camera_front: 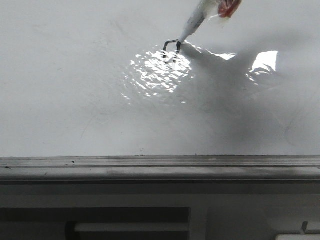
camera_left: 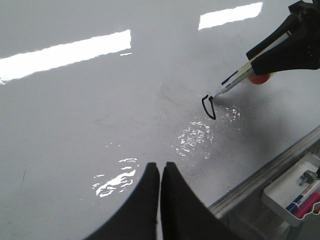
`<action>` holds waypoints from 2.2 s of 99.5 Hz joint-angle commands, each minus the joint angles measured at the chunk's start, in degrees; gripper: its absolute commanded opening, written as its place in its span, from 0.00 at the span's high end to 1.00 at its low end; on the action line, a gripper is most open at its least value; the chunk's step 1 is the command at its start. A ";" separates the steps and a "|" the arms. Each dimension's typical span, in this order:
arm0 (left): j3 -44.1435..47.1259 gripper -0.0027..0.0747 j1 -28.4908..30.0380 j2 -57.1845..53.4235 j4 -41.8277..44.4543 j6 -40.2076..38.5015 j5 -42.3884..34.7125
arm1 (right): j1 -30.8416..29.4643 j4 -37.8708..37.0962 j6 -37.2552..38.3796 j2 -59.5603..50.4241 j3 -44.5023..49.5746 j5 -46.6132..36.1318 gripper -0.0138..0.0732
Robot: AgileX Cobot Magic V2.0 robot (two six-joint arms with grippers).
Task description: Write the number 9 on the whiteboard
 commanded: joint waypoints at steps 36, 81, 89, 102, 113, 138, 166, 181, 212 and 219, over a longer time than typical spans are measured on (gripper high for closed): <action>-1.45 0.99 0.23 0.59 -1.56 -0.67 -3.84 | 5.50 0.36 -0.60 -1.56 5.02 11.56 0.89; -1.58 0.98 0.23 2.50 -1.72 -0.43 -0.36 | 12.13 0.49 -3.18 -6.31 -0.58 7.47 0.89; -1.80 0.89 0.23 5.88 -3.52 0.90 5.22 | 15.98 0.58 -4.54 -6.69 -1.78 8.77 0.90; -2.54 0.52 0.23 13.47 -16.41 17.42 11.22 | 22.17 0.58 -4.67 -5.85 -2.18 9.28 0.92; -2.80 0.39 0.23 19.13 -32.07 39.41 13.37 | 26.88 0.58 -7.48 -4.48 -2.18 8.73 0.92; -3.48 0.50 0.23 31.49 -43.33 55.73 19.24 | 28.32 0.58 -7.74 -1.34 -2.18 4.05 0.92; -9.56 0.51 -2.04 40.28 -42.38 56.78 23.61 | 28.32 0.58 -7.74 -0.46 -2.22 0.98 0.92; -11.86 0.51 -5.88 43.03 -38.99 56.78 23.61 | 28.32 0.58 -7.74 -0.39 -2.22 0.70 0.92; -12.26 0.70 -8.24 44.70 -38.29 56.32 21.18 | 28.32 0.58 -7.74 -0.39 -2.22 1.35 0.92; -12.26 0.80 -8.24 44.70 -38.84 56.32 21.10 | 28.32 0.58 -7.74 -0.39 -2.22 2.00 0.92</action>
